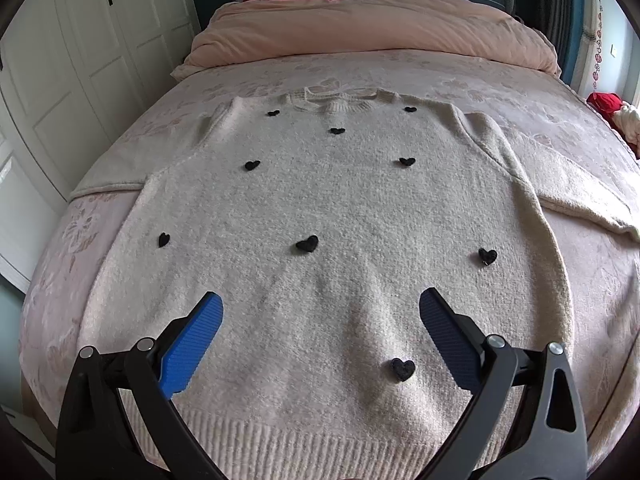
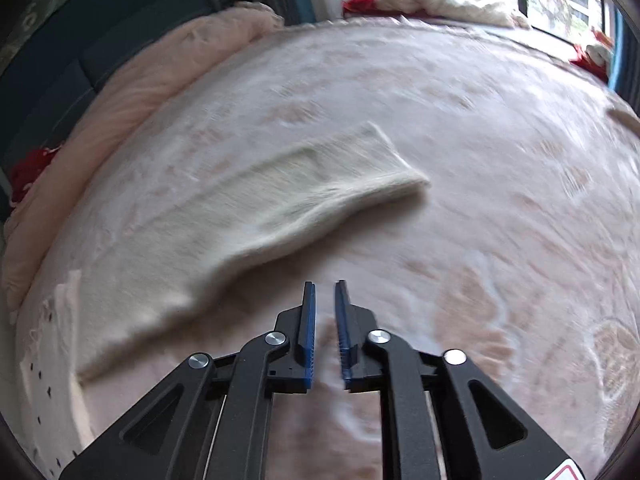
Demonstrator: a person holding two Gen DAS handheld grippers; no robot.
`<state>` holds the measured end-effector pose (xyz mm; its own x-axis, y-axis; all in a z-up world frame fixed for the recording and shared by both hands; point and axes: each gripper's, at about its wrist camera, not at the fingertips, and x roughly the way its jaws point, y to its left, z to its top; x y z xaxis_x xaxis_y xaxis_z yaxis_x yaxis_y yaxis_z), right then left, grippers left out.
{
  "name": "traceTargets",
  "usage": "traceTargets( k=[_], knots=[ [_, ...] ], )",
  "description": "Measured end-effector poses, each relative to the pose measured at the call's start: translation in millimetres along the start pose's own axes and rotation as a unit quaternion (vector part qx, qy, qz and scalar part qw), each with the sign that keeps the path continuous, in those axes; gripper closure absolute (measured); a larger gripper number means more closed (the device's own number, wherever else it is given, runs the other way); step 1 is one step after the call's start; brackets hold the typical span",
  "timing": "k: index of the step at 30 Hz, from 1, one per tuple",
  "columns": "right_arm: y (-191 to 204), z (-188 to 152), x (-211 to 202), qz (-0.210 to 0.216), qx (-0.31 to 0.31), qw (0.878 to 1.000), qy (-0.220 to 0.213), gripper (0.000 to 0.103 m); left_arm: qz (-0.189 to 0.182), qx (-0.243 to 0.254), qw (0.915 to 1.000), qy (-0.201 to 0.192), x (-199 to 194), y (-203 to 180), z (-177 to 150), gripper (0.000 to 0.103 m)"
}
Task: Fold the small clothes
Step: 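Grasp the cuff of the sweater sleeve with the right gripper and lift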
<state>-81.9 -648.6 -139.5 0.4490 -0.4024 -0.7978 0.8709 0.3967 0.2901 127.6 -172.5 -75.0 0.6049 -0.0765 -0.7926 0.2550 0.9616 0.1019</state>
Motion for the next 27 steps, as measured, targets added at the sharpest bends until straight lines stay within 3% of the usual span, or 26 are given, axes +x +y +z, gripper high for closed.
traceTargets(
  k=[1,3,4,7,10,12,13,15,20,23,26,27],
  knots=[
    [-10,2,1,0.007,0.013,1.000,0.004,0.085,-0.001,0.002,1.0000,0.002,1,-3,-1,0.007],
    [-22,16,3,0.037,0.047,0.998,0.002,0.051,-0.005,0.005,1.0000,0.003,0,-9,-2,0.007],
    [-25,27,5,0.053,0.063,0.997,-0.005,0.022,-0.007,0.007,1.0000,0.002,-2,-12,-3,0.007],
    [-25,53,24,0.073,0.085,0.994,-0.010,0.019,-0.011,0.012,0.9999,-0.001,-7,-20,-3,0.006],
    [-27,64,50,0.083,0.108,0.991,0.018,0.026,-0.010,0.016,0.9998,-0.003,-9,-25,-1,0.006],
    [-25,70,52,0.071,0.095,0.993,0.002,0.060,-0.009,0.014,0.9999,-0.002,-8,-25,1,0.006],
    [-24,71,54,0.075,0.093,0.993,0.008,0.094,-0.009,0.013,0.9999,-0.001,-8,-24,2,0.006],
    [-25,74,51,0.097,0.107,0.989,0.010,0.095,-0.010,0.011,0.9999,0.001,-7,-21,2,0.006],
    [-3,90,-7,0.153,0.092,0.982,-0.055,0.095,-0.022,0.009,0.9996,0.011,-5,-7,-1,0.006],
    [35,109,-58,0.204,0.071,0.971,-0.099,0.095,-0.049,0.000,0.9986,0.021,-6,1,-11,0.006],
    [104,120,-115,0.260,0.010,0.955,-0.140,0.095,-0.072,0.014,0.9967,0.035,-10,0,-33,0.006],
    [145,117,-141,0.290,-0.028,0.945,-0.150,0.095,-0.075,0.018,0.9963,0.039,-10,-1,-40,0.006]
  ],
)
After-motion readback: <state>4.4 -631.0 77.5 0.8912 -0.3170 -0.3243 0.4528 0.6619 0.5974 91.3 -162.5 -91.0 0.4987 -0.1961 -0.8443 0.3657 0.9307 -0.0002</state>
